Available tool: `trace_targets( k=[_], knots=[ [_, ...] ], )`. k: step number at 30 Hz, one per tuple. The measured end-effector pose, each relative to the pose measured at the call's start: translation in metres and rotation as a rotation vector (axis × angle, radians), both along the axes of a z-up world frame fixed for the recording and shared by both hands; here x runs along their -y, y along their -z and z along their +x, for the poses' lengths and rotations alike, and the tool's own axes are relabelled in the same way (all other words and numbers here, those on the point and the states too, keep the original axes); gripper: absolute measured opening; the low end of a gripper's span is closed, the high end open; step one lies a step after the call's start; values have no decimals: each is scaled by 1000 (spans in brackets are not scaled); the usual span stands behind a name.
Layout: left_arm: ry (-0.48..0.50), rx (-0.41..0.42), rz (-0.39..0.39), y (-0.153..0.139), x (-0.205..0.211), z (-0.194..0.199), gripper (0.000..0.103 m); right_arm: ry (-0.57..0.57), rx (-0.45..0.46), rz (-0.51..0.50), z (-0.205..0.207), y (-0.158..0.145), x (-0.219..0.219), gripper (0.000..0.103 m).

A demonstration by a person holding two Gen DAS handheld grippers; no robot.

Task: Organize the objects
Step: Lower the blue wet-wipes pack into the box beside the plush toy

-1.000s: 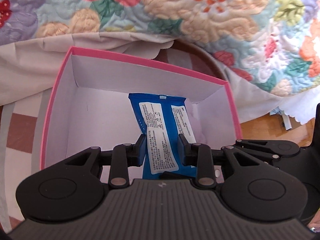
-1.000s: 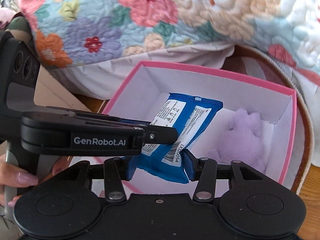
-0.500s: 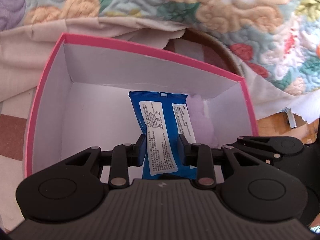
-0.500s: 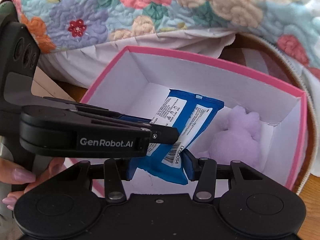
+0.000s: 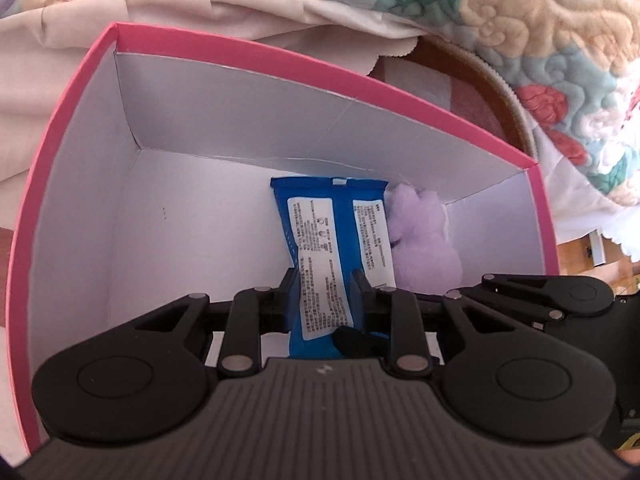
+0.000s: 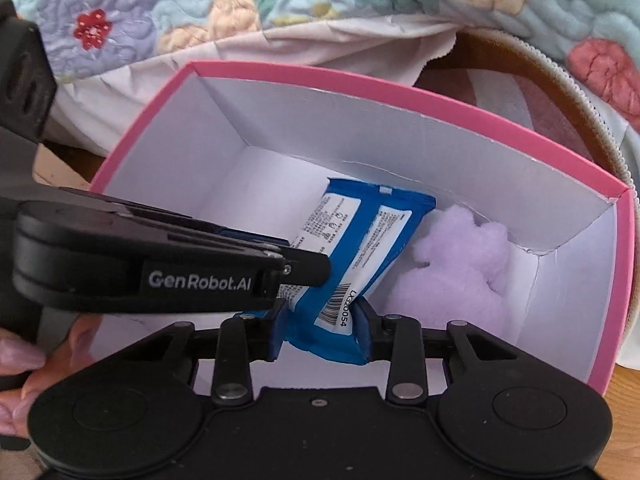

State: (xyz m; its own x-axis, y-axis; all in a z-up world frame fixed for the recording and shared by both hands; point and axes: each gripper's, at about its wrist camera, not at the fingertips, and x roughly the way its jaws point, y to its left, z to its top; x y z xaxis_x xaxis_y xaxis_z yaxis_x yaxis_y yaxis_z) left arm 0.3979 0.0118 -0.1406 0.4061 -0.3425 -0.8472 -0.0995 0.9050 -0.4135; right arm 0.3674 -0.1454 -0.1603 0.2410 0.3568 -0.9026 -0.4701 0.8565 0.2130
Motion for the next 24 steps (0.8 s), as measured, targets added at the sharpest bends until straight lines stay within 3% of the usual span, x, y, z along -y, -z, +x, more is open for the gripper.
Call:
trace_targets(
  k=[4, 11, 16, 21, 24],
  knots=[
    [-24, -43, 15, 7, 1, -1, 23, 2, -10, -22, 3, 8, -4, 38],
    [-22, -31, 101, 6, 16, 1, 20, 35, -5, 23, 2, -1, 9, 40],
    [-21, -23, 111, 6, 24, 2, 20, -36, 11, 19, -5, -9, 15, 25],
    [-17, -11, 148, 4, 32, 2, 20, -11, 28, 69, -6, -12, 31, 27],
    [-16, 4, 155, 4, 33, 0, 20, -18, 82, 83, -17, -22, 38, 28]
  ],
)
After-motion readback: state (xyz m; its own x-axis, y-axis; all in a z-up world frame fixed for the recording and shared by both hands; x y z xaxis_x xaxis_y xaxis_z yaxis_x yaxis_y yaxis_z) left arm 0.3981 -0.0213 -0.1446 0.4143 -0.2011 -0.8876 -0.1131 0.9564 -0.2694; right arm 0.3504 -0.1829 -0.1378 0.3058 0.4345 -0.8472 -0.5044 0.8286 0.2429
